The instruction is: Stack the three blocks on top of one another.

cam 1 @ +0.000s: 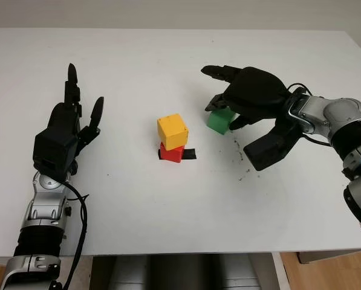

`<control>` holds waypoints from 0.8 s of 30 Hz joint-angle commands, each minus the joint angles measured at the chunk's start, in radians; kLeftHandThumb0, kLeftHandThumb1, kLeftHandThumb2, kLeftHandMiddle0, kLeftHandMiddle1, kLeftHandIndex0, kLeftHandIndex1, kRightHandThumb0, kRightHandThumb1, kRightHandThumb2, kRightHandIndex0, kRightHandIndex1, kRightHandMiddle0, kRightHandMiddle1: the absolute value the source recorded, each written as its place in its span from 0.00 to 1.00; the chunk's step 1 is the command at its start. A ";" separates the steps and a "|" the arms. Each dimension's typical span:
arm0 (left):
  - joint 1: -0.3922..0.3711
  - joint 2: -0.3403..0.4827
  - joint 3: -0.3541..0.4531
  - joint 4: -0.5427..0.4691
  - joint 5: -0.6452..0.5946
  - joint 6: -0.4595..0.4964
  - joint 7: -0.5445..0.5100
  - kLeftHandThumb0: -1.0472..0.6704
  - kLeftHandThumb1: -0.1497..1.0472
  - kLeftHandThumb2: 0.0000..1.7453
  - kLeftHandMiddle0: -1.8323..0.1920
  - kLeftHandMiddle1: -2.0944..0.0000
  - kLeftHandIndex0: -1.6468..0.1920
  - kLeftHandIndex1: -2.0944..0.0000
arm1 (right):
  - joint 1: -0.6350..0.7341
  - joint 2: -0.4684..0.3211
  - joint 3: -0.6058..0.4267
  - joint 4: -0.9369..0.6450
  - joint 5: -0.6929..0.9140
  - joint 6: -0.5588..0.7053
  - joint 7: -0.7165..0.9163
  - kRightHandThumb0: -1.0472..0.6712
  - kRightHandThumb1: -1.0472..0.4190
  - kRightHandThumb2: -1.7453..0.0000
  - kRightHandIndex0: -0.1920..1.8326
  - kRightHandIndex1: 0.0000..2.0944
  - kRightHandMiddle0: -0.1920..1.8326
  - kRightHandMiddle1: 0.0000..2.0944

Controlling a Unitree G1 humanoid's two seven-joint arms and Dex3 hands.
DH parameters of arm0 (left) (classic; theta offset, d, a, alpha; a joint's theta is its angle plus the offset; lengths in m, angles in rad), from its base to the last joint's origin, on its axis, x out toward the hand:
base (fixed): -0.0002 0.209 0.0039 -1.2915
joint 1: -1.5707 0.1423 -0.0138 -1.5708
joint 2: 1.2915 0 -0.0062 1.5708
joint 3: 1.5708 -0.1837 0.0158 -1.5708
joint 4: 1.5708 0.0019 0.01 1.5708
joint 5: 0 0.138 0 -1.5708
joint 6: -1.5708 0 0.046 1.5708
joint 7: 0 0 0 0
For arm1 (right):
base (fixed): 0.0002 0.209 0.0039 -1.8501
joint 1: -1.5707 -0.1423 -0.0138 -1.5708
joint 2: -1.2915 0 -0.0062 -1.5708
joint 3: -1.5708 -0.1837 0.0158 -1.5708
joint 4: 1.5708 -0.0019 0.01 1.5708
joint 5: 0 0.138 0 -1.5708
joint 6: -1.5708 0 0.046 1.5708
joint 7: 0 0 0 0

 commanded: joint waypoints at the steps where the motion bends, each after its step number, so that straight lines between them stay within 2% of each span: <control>1: 0.016 -0.003 -0.001 -0.007 -0.002 -0.010 -0.001 0.13 1.00 0.32 1.00 1.00 1.00 1.00 | -0.019 -0.004 -0.008 0.008 0.020 0.001 0.017 0.37 0.09 0.97 0.21 0.03 0.48 0.31; 2: 0.016 -0.002 -0.002 -0.007 0.000 -0.012 0.000 0.13 1.00 0.32 1.00 1.00 1.00 1.00 | -0.017 -0.003 -0.016 0.010 0.034 -0.002 0.034 0.37 0.09 0.97 0.21 0.03 0.46 0.36; 4: 0.014 -0.003 -0.002 -0.006 0.001 -0.011 0.002 0.13 1.00 0.32 1.00 1.00 1.00 1.00 | -0.013 -0.001 -0.037 0.013 0.072 -0.004 0.087 0.38 0.09 0.97 0.21 0.03 0.43 0.39; 15: 0.014 -0.003 0.000 -0.006 -0.016 -0.014 -0.017 0.14 1.00 0.31 1.00 1.00 1.00 1.00 | 0.016 -0.017 -0.123 -0.009 0.221 -0.015 0.254 0.41 0.10 0.97 0.21 0.03 0.43 0.44; 24: 0.011 -0.003 0.003 -0.005 -0.026 -0.010 -0.023 0.14 1.00 0.31 1.00 1.00 1.00 1.00 | 0.092 -0.004 -0.330 -0.090 0.492 0.065 0.465 0.43 0.10 0.97 0.21 0.03 0.38 0.52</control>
